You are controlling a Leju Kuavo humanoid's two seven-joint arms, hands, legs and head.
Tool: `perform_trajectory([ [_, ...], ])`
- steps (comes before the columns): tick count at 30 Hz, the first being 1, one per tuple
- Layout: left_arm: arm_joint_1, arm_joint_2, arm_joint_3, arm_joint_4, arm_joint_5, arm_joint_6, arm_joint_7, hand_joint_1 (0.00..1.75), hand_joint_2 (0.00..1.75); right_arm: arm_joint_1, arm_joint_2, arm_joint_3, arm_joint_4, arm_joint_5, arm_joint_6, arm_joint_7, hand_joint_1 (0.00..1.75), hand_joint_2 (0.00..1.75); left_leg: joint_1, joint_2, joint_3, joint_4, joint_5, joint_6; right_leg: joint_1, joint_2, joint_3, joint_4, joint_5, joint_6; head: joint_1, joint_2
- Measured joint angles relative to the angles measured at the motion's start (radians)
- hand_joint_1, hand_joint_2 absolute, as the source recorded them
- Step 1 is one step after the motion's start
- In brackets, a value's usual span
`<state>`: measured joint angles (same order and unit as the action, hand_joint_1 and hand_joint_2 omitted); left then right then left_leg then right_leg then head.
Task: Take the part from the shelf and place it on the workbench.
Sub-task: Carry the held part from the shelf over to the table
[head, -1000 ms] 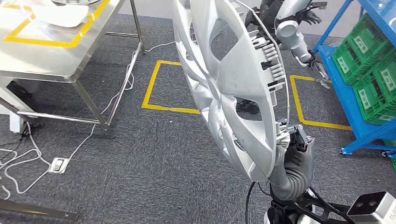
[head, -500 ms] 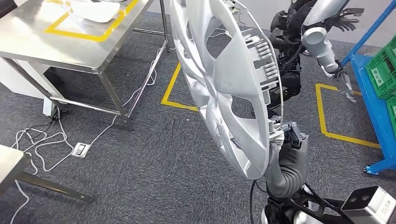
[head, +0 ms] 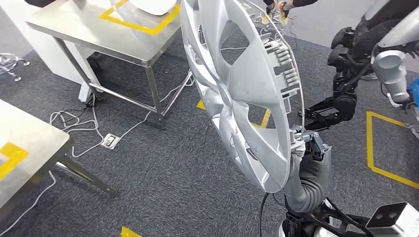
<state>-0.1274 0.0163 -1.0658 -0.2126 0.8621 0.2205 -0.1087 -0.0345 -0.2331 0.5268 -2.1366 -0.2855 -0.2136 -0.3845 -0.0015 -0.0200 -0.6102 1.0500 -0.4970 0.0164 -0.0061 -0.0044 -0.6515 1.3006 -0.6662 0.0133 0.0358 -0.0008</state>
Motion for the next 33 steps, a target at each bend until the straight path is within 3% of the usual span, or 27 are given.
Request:
perform_trajectory([
  [2,0.000,0.000,0.000,0.000,0.000,0.000,0.000,0.00,1.75,0.000,0.000,0.000,0.000,0.000,0.000,0.000,1.75,1.75,-0.004,-0.025,0.001,0.000,0.002,0.003,0.008,0.015,0.037,-0.098,0.073,-0.019,0.004,0.000],
  [4,0.000,-0.002,0.000,0.000,0.000,0.000,0.000,0.00,1.75,0.000,0.000,0.000,-0.001,0.000,0.000,0.000,1.75,1.75,-0.002,-0.048,-0.001,-0.001,0.006,0.003,0.017,0.059,0.089,-0.225,0.131,-0.040,0.001,0.000],
  [6,0.000,-0.007,0.000,0.000,0.000,0.000,0.000,0.00,1.75,-0.001,0.000,0.000,-0.002,0.000,0.000,0.000,1.75,1.75,0.006,-0.069,-0.010,-0.003,0.014,-0.006,0.023,0.081,0.108,-0.276,0.142,-0.052,0.004,0.000],
  [8,0.001,-0.009,0.000,-0.001,0.000,0.000,0.000,0.00,1.75,-0.003,0.000,0.000,-0.003,0.000,0.000,0.000,1.75,1.75,0.010,-0.083,-0.016,-0.007,0.021,-0.017,0.024,0.060,0.115,-0.297,0.151,-0.055,0.012,0.000],
  [10,0.002,-0.008,0.000,-0.001,0.001,-0.001,0.002,0.00,1.75,-0.003,0.000,0.000,-0.003,0.000,0.000,0.000,1.75,1.75,0.005,-0.039,-0.032,0.017,-0.002,-0.025,0.019,0.035,0.127,-0.329,0.168,-0.055,0.009,0.000],
  [12,0.001,-0.007,0.000,-0.001,0.001,0.000,0.004,0.00,1.75,-0.001,0.000,-0.001,-0.002,-0.001,0.000,-0.002,1.75,1.75,0.005,0.015,-0.076,0.111,-0.063,-0.034,0.015,0.009,0.132,-0.344,0.176,-0.052,-0.002,0.000],
  [14,0.001,-0.006,0.000,-0.001,0.002,-0.001,0.007,0.00,1.75,0.003,0.000,-0.001,0.000,-0.004,0.000,-0.002,1.75,1.75,0.014,0.021,-0.119,0.212,-0.105,-0.048,0.012,-0.016,0.130,-0.341,0.175,-0.049,-0.011,0.000],
  [15,0.002,-0.006,0.000,0.000,0.002,-0.001,0.009,0.00,1.75,0.005,0.000,-0.001,0.002,-0.005,0.000,-0.002,1.75,1.75,0.018,0.023,-0.121,0.225,-0.101,-0.055,0.009,-0.028,0.130,-0.338,0.172,-0.045,-0.015,0.000],
  [16,0.003,-0.006,0.000,0.000,0.002,-0.001,0.011,0.00,1.75,0.006,0.000,-0.001,0.003,-0.006,0.001,-0.002,1.75,1.75,0.022,0.027,-0.105,0.202,-0.081,-0.063,0.006,-0.039,0.129,-0.333,0.169,-0.040,-0.019,0.000],
  [18,0.003,-0.006,0.000,0.000,0.001,-0.001,0.013,0.00,1.75,0.009,0.000,0.000,0.003,-0.007,0.001,-0.003,1.75,1.75,0.027,0.063,-0.035,0.086,-0.029,-0.076,-0.001,-0.057,0.128,-0.315,0.156,-0.024,-0.029,0.000],
  [20,0.002,-0.007,0.000,0.000,0.001,-0.001,0.014,0.00,1.75,0.010,0.000,0.000,0.003,-0.008,0.002,-0.005,1.75,1.75,0.025,0.101,0.008,0.010,-0.011,-0.067,0.000,-0.070,0.126,-0.293,0.141,-0.010,-0.037,0.000],
  [21,0.002,-0.007,0.000,0.000,0.001,-0.001,0.014,0.00,1.75,0.011,0.000,0.000,0.003,-0.008,0.003,-0.008,1.75,1.75,0.021,0.109,0.009,0.006,-0.017,-0.057,0.002,-0.075,0.126,-0.288,0.137,-0.005,-0.036,0.000],
  [23,0.002,-0.006,0.000,0.000,0.001,-0.002,0.015,0.00,1.75,0.013,0.000,0.000,0.003,-0.008,0.006,-0.012,1.75,1.75,0.020,0.093,0.004,0.008,-0.014,-0.036,0.000,-0.082,0.125,-0.285,0.133,0.000,-0.030,0.000],
  [25,0.001,-0.005,0.000,0.000,0.001,-0.002,0.015,0.00,1.75,0.015,0.000,0.000,0.003,-0.008,0.008,-0.015,1.75,1.75,0.020,0.073,0.002,0.006,-0.010,-0.025,-0.005,-0.059,0.116,-0.257,0.106,0.007,-0.025,0.000],
  [27,-0.001,-0.006,0.000,0.000,0.001,-0.003,0.015,0.00,1.75,0.017,0.000,-0.001,0.003,-0.008,0.010,-0.017,1.75,1.75,0.018,0.050,0.000,0.005,-0.006,-0.017,-0.008,-0.020,0.075,-0.154,0.042,0.011,-0.015,0.000],
  [29,-0.002,-0.006,0.000,0.000,0.001,-0.003,0.014,0.00,1.75,0.020,0.000,-0.001,0.005,-0.008,0.014,-0.019,1.75,1.75,0.013,0.025,-0.001,0.006,-0.004,-0.012,-0.006,-0.006,0.020,-0.027,-0.009,0.007,-0.003,0.000],
  [30,-0.001,-0.006,0.000,0.000,0.001,-0.004,0.014,0.00,1.75,0.020,0.000,-0.001,0.006,-0.008,0.016,-0.019,1.75,1.75,0.010,0.011,-0.001,0.006,-0.003,-0.010,-0.004,-0.003,0.006,0.001,-0.010,0.002,0.002,0.000],
  [31,-0.001,-0.006,0.000,0.000,0.000,-0.004,0.014,0.00,1.75,0.020,0.000,-0.001,0.006,-0.008,0.017,-0.019,1.75,1.75,0.007,-0.003,-0.001,0.006,-0.002,-0.009,-0.001,-0.001,0.007,-0.007,0.010,-0.007,0.006,0.000],
  [33,-0.001,-0.007,0.000,0.000,0.000,-0.004,0.013,0.00,1.75,0.020,0.000,-0.001,0.007,-0.008,0.021,-0.020,1.75,1.75,0.003,-0.030,-0.001,0.005,0.001,-0.005,0.010,0.023,0.050,-0.123,0.086,-0.032,0.011,0.000],
])
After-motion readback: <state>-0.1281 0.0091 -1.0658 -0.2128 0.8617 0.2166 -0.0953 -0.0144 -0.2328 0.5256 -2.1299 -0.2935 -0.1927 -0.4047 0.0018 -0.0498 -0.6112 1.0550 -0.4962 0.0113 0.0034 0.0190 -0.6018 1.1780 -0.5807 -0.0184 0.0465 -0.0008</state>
